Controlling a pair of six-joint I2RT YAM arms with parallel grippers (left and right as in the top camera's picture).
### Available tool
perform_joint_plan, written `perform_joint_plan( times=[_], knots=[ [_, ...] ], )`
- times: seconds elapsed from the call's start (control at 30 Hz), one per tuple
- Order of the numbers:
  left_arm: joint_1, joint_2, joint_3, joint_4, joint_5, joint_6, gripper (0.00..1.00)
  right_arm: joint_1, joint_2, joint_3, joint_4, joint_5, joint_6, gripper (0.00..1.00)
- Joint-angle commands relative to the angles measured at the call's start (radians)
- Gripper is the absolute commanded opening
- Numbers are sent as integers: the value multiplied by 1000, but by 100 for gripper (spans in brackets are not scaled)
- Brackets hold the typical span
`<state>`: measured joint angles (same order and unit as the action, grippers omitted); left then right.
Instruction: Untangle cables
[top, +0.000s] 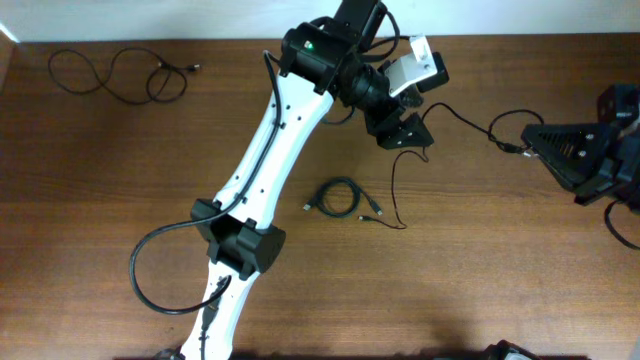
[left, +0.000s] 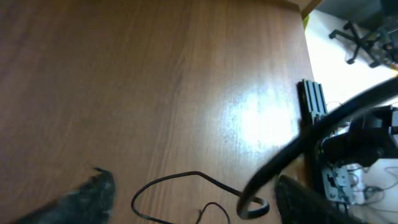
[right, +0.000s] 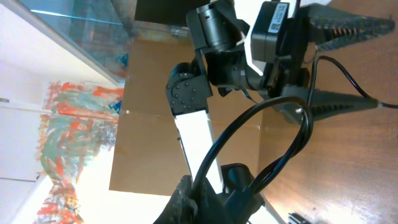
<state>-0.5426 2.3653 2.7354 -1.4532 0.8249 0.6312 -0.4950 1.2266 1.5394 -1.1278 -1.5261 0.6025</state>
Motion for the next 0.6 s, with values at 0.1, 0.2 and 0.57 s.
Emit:
perform_joint_plan(
  times=[0.1,0.2,0.57],
  knots=[
    [-34,-20,-54,26,58,10,54,-2,-10,-2,3,-26,9,4],
    [-31,-20,-54,29,58,10,25,-2,-10,-2,4,-25,8,4],
    [-14,-20,-54,28,-75,-89,0,-2,-10,-2,10,378,-50,4]
  ],
)
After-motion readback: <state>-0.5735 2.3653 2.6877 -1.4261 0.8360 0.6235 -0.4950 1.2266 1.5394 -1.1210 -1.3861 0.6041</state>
